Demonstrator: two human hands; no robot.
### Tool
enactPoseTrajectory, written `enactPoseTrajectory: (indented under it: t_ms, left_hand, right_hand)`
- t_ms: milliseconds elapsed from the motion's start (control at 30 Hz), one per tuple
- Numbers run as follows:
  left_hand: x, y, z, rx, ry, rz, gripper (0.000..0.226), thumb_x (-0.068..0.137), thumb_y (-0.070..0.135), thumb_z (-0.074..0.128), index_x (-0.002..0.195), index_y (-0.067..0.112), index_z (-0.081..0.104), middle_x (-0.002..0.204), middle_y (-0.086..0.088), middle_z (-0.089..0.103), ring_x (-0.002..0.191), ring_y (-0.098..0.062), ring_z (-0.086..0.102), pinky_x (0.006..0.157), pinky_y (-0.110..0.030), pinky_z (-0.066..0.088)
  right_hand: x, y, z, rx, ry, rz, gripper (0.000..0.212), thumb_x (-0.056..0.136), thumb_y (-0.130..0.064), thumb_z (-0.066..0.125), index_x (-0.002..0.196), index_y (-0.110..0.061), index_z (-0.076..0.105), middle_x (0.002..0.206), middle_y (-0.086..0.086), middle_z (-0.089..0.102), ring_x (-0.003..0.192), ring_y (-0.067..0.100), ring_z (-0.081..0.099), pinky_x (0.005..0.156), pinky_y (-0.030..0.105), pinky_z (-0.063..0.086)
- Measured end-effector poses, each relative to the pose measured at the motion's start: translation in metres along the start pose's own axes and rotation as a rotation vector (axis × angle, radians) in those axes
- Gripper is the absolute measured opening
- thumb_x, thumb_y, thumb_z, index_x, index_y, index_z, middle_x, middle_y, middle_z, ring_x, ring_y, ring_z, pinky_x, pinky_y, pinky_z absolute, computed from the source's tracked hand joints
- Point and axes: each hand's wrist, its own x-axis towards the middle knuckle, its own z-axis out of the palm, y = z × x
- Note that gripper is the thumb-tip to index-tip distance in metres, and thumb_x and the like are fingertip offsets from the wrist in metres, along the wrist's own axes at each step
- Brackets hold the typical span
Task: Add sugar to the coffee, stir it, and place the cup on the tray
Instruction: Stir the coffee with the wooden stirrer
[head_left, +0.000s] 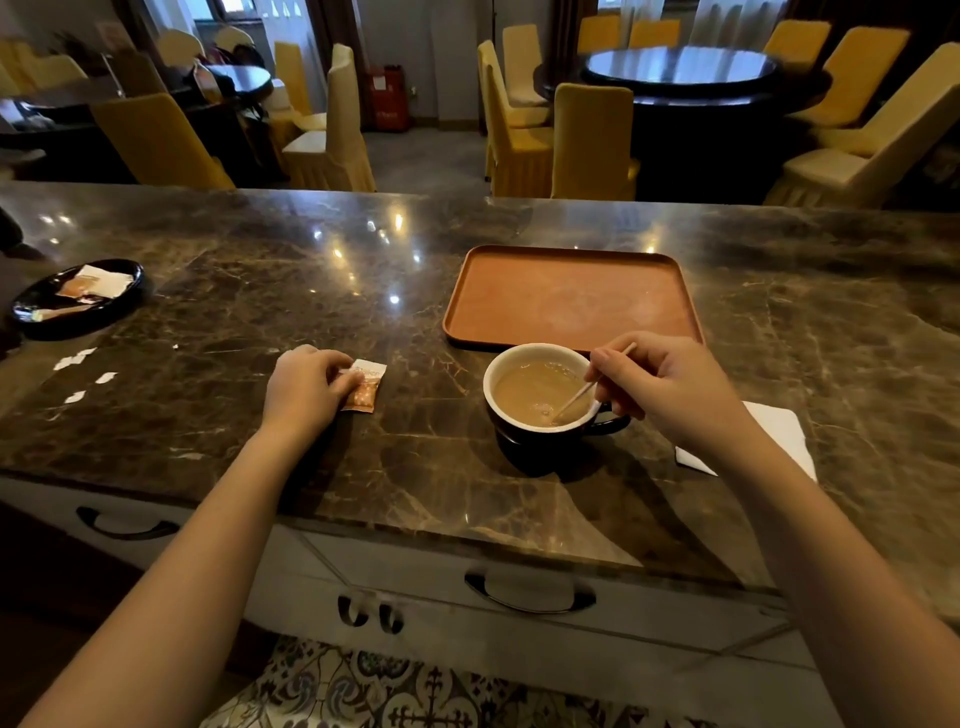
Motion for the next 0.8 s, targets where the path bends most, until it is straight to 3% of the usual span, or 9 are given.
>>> enactPoseTrajectory:
  t_ms: [167,300,367,433,700,800]
  left_hand:
    - [-0.013,0.025,0.005,0.016,0.160,0.134,0.029,0.089,0.015,0.051,0.114,0.004,0.060,0.117,-0.020,0.059,0.110,-0.035,0.047,0.091,-0.044,0.040]
    - [-0.034,0.059,0.027,-0.133,-0.201,0.358,0.046,0.092,0.024,0.045,0.137,0.015,0.037,0.147,-0.010,0.035,0.137,-0.023,0.027,0.111,-0.034,0.016]
    - [-0.042,0.062,0.042,-0.015,-0.338,0.431,0.054,0.094,0.034,0.037,0.143,0.017,0.022,0.154,-0.005,0.018,0.142,-0.019,0.010,0.114,-0.034,0.005]
    - [-0.045,0.059,0.051,0.097,-0.358,0.422,0.057,0.094,0.043,0.027,0.144,0.021,0.012,0.155,-0.001,0.008,0.142,-0.014,0.001,0.113,-0.032,-0.002]
    - [-0.049,0.056,0.058,0.206,-0.308,0.360,0.061,0.092,0.052,0.016,0.144,0.024,0.004,0.156,-0.002,0.000,0.142,-0.013,-0.006,0.112,-0.032,-0.007]
    - [-0.049,0.056,0.058,0.199,-0.308,0.358,0.061,0.092,0.053,0.015,0.144,0.024,0.004,0.156,-0.001,0.000,0.142,-0.013,-0.005,0.112,-0.032,-0.007]
  right_hand:
    - [-0.002,0.001,-0.003,-0.143,0.098,-0.045,0.021,0.089,-0.023,0.053,0.070,-0.028,0.061,0.064,-0.005,0.065,0.058,0.005,0.061,0.048,0.010,0.048]
    - [-0.001,0.006,0.000,-0.190,0.222,-0.064,0.020,0.090,-0.022,0.052,0.073,-0.023,0.063,0.064,-0.005,0.066,0.059,0.008,0.062,0.058,0.023,0.052]
    - [0.000,0.009,0.005,-0.177,0.272,-0.065,0.018,0.090,-0.021,0.053,0.076,-0.021,0.064,0.065,-0.006,0.066,0.060,0.008,0.063,0.059,0.023,0.053]
    - [0.001,0.010,0.010,-0.164,0.297,-0.075,0.016,0.090,-0.021,0.053,0.077,-0.023,0.063,0.066,-0.009,0.064,0.062,0.006,0.063,0.057,0.018,0.052]
    - [-0.011,0.012,0.028,0.017,0.140,-0.088,0.019,0.088,-0.024,0.054,0.076,-0.038,0.061,0.067,-0.012,0.068,0.070,0.001,0.063,0.055,0.006,0.047]
    - [-0.009,0.005,0.014,0.016,0.038,-0.055,0.020,0.087,-0.023,0.055,0.072,-0.035,0.063,0.071,-0.014,0.067,0.064,0.005,0.063,0.052,0.007,0.047]
